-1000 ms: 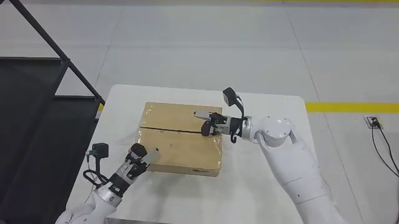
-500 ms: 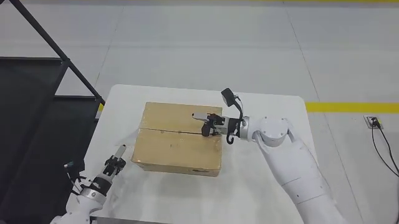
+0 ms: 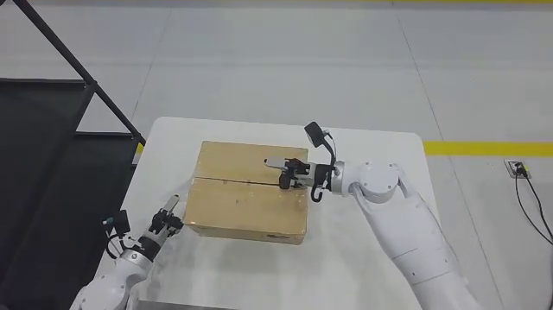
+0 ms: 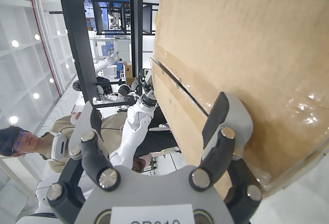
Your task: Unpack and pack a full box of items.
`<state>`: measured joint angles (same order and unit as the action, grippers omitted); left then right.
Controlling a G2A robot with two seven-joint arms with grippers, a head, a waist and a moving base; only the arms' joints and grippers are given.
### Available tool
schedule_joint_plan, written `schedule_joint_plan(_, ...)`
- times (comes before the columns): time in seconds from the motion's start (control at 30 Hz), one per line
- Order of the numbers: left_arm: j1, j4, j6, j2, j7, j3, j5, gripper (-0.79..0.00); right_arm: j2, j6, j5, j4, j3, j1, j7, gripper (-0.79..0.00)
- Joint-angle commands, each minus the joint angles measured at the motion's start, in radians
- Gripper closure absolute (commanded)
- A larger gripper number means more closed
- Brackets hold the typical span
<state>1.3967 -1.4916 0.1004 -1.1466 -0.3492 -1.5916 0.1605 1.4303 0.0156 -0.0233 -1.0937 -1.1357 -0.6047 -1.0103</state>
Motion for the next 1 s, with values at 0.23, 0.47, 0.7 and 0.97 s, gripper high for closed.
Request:
schedule_joint_plan(0.23, -0.084, 0.072, -0.014, -0.019, 0.039, 0.027, 0.179, -0.785, -0.008, -0.013, 0.006, -0.018, 0.001, -0.002, 0.006, -0.785)
schedule_joint_plan(0.47, -0.125, 0.137, -0.070, -0.023, 0.003, 0.018, 0.274, -0.785, -0.014, -0.021, 0.002, -0.027, 0.003, -0.002, 0.010, -0.785)
schedule_joint_plan(0.7, -0.235, 0.250, -0.097, -0.029, -0.063, 0.055, 0.307, -0.785, -0.017, -0.031, -0.001, -0.030, 0.009, 0.005, 0.011, -0.785)
schedule_joint_plan(0.97, -0.332, 0.359, -0.110, -0.039, -0.053, 0.090, 0.325, -0.785, -0.022, -0.031, -0.003, -0.031, 0.015, 0.006, 0.013, -0.785)
